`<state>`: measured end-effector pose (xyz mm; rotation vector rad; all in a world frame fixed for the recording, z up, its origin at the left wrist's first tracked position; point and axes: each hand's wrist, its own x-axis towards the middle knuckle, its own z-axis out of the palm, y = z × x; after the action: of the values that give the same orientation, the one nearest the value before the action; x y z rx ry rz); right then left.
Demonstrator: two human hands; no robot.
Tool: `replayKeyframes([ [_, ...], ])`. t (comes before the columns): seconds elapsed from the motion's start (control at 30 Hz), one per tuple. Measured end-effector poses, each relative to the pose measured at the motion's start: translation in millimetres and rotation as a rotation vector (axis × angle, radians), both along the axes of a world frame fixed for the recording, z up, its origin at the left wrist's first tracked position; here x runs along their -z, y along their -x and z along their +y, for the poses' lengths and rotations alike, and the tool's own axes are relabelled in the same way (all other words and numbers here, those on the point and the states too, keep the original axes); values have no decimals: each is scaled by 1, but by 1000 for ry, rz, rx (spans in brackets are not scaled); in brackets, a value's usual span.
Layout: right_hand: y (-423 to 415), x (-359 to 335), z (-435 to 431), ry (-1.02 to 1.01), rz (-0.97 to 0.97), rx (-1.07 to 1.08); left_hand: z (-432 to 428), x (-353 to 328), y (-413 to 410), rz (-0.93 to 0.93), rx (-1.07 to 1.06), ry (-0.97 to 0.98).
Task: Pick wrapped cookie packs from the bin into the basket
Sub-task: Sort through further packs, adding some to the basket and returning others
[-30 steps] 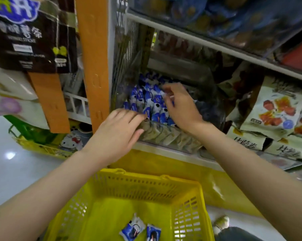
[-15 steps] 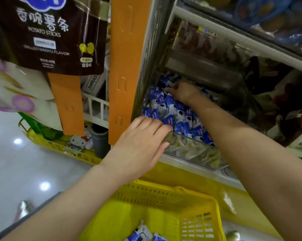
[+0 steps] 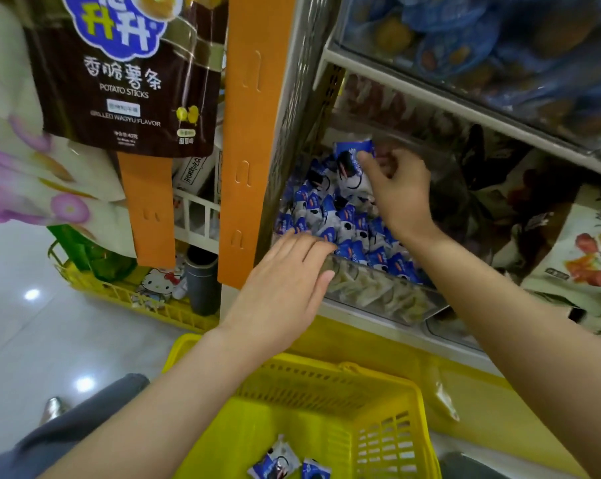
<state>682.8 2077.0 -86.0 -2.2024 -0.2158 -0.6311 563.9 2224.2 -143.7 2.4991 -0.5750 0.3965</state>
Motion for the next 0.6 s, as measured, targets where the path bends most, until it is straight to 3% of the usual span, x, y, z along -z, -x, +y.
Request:
replayKeyframes([
  [0.2, 103, -3, -19, -1, 17, -191, -8, -2, 32, 179, -77, 649],
  [0.33, 147, 21, -24, -93, 232, -314, -19, 0, 50, 571, -16, 1060],
  [0.47, 164, 55, -21, -291, 529, -361, -32, 11, 64, 674, -97, 1153],
  [0.6, 174, 74, -20, -434, 606, -345, -37, 24, 67, 686, -153, 1105],
])
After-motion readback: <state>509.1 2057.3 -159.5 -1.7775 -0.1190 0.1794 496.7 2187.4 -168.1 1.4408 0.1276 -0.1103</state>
